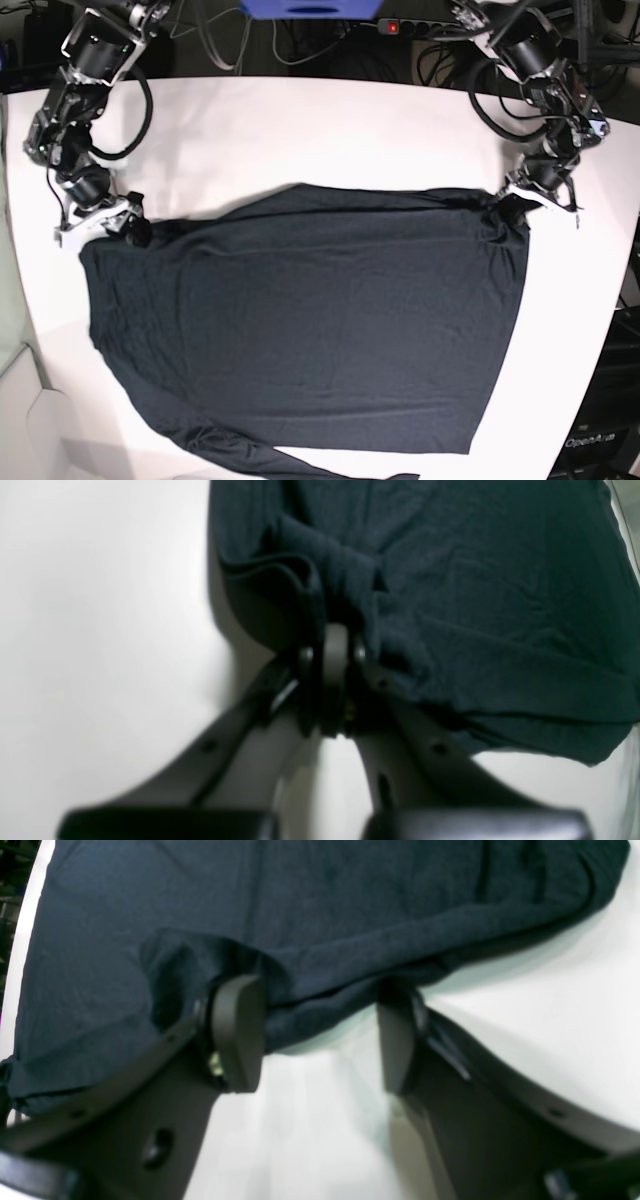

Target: Fold the T-shirt properly

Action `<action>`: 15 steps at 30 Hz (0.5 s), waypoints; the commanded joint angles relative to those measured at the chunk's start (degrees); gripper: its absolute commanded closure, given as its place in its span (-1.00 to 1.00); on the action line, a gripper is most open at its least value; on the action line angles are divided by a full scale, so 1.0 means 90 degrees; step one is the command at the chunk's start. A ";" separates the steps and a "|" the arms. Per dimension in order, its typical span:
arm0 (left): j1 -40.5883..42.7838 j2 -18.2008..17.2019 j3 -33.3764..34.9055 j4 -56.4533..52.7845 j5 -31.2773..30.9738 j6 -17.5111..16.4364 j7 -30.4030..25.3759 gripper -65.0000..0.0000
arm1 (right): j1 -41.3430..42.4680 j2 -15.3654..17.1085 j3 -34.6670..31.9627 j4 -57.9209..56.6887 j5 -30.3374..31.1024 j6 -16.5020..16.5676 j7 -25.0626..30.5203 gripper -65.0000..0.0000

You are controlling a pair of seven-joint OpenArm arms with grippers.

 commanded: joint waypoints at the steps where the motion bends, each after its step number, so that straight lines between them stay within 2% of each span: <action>1: 0.0140 0.0036 0.0032 -0.0107 0.0792 0.0251 0.0818 1.00 | 0.0168 0.0071 0.0002 0.0050 -0.0010 0.0040 0.0000 -0.12; 5: 0.0111 0.0036 0.0032 -0.0107 0.0792 0.0251 0.0818 1.00 | 0.0325 0.0100 0.0002 -0.0399 -0.0010 0.0040 0.0010 -0.05; 9: 0.0101 0.0036 0.0032 -0.0107 0.0792 0.0251 0.0818 1.00 | 0.0539 0.0217 -0.0008 -0.0868 -0.0010 0.0040 0.0010 0.32; 12: 0.0091 0.0036 0.0032 -0.0107 0.0792 0.0251 0.0827 1.00 | 0.0520 0.0227 -0.0008 -0.0868 -0.0010 0.0040 0.0010 0.65; 15: 0.0032 -0.0003 0.0032 -0.0087 0.0772 0.0251 0.0827 1.00 | 0.0500 0.0237 -0.0008 -0.0868 -0.0010 0.0040 -0.0019 0.89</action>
